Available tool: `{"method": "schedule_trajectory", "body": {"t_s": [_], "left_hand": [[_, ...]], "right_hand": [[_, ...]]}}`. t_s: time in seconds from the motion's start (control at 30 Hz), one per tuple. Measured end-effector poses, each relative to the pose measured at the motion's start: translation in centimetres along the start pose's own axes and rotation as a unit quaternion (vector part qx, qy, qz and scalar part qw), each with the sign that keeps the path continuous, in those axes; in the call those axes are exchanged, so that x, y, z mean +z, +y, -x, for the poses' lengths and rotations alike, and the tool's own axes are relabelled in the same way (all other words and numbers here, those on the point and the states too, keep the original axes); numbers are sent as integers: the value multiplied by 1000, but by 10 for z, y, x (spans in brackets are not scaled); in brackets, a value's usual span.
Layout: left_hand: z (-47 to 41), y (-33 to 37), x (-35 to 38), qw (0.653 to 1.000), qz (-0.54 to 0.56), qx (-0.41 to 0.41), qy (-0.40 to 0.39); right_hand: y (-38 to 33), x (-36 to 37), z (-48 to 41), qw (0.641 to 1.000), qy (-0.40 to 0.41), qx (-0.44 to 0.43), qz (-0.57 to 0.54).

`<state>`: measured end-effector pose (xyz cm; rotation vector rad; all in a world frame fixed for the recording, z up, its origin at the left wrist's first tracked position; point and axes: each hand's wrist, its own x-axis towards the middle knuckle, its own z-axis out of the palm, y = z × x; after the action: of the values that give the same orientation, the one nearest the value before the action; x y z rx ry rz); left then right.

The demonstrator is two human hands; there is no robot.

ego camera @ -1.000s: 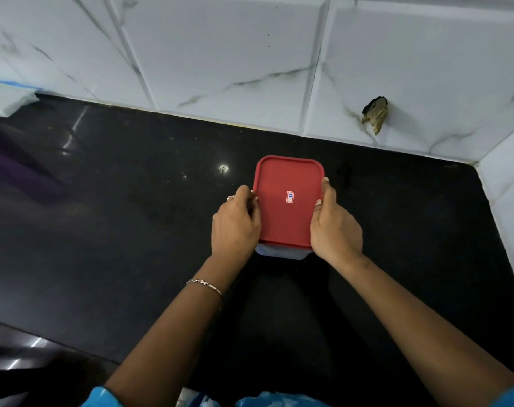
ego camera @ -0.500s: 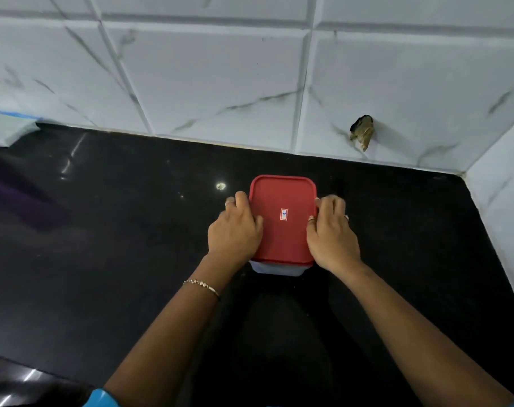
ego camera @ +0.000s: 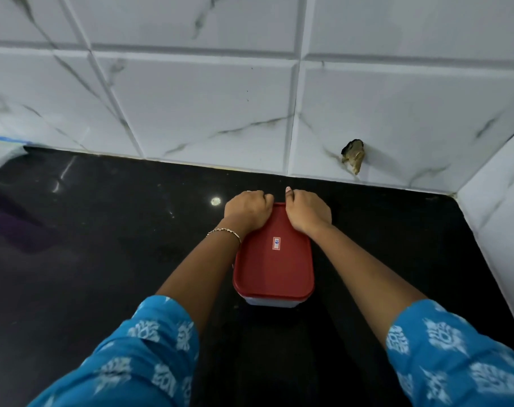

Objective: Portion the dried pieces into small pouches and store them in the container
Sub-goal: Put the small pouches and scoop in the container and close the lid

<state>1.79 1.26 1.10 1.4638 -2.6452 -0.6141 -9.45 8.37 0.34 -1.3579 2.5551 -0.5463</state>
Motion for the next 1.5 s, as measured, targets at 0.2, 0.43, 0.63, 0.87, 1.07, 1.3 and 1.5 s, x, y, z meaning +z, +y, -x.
{"method": "schedule_trajectory", "body": {"t_s": [0.2,0.43,0.63,0.87,1.07,1.3,1.5], "left_hand": [[-13,-8,7,997,54,0,-56],[-11,-7,10,999,44,4,-23],[-9,-2,7,1000,17,6,-13],[-10,-1,10,1000,-3,2,11],[-6,0,10,1000,3,-1,22],[14,-3,0,996,64,-53,26],[82,-25,11,990,90,-76,80]], "right_hand": [[2,5,-8,999,-42,-11,11],[5,12,-12,998,-45,-33,-12],[3,11,-13,997,-34,-54,54],[-3,16,-11,995,-2,-23,100],[-2,17,-7,998,31,-17,52],[10,7,11,982,92,49,-158],[12,1,84,981,-32,61,-184]]}}
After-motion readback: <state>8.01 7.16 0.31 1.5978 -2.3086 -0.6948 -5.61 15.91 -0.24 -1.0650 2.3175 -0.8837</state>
